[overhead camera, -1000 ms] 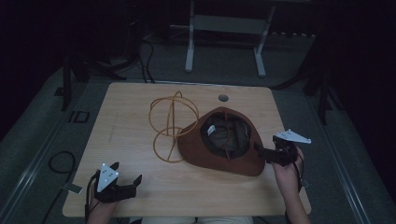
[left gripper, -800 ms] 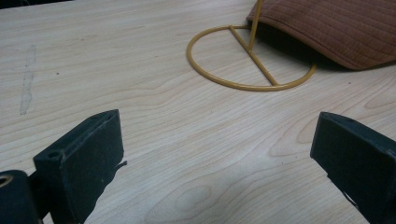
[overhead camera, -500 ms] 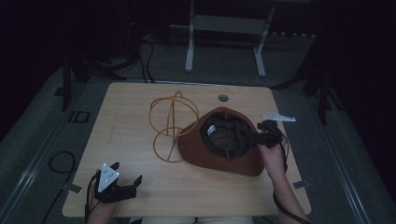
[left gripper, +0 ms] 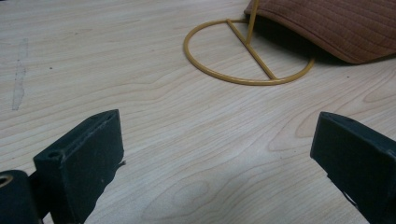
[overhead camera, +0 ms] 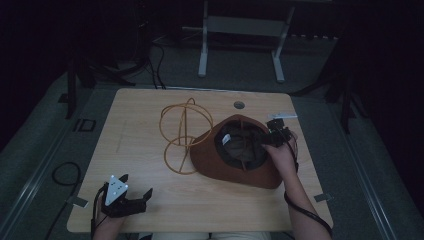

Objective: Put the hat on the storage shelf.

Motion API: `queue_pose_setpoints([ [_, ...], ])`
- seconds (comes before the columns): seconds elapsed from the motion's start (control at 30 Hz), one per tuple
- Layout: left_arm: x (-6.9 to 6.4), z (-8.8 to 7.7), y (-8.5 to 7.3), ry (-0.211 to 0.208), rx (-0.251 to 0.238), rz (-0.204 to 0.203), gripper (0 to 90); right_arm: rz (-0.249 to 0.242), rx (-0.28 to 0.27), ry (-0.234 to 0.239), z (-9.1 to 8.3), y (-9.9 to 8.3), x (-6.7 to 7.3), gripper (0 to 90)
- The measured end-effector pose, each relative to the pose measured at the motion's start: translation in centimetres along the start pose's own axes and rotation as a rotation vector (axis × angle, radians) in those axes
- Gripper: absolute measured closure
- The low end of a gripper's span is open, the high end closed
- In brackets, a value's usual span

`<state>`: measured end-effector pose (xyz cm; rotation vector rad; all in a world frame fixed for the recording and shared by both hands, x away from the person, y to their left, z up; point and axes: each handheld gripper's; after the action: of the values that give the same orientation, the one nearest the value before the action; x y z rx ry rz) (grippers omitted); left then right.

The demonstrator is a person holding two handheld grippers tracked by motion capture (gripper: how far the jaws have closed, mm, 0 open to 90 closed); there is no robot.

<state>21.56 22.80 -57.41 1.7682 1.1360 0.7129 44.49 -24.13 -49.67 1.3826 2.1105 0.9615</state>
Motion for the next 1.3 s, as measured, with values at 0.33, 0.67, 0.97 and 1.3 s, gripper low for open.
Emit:
queue_pose_setpoints([
  [0.33,0.0,0.0,0.0,0.002,0.001,-0.005,3.3,-0.02,0.081,-0.069,3.5,-1.1,0.3,21.2],
  [0.67,0.2,0.0,0.0,0.005,0.006,-0.016,3.3,-0.048,0.115,-0.176,4.4,-1.7,0.9,72.6],
  [0.97,0.3,0.0,0.0,0.008,0.006,-0.025,3.3,-0.001,0.044,-0.174,2.5,-1.1,0.3,84.1],
  [1.3,0.0,-0.1,0.2,0.012,0.003,-0.007,3.3,0.074,-0.089,-0.103,-1.7,0.0,-0.6,84.4],
])
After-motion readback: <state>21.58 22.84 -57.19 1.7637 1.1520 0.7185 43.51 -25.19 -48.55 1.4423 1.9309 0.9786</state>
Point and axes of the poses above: each handheld gripper's, and its own axes: z roughly forward along the jaws, y roughly out of its top, x roughly to its left
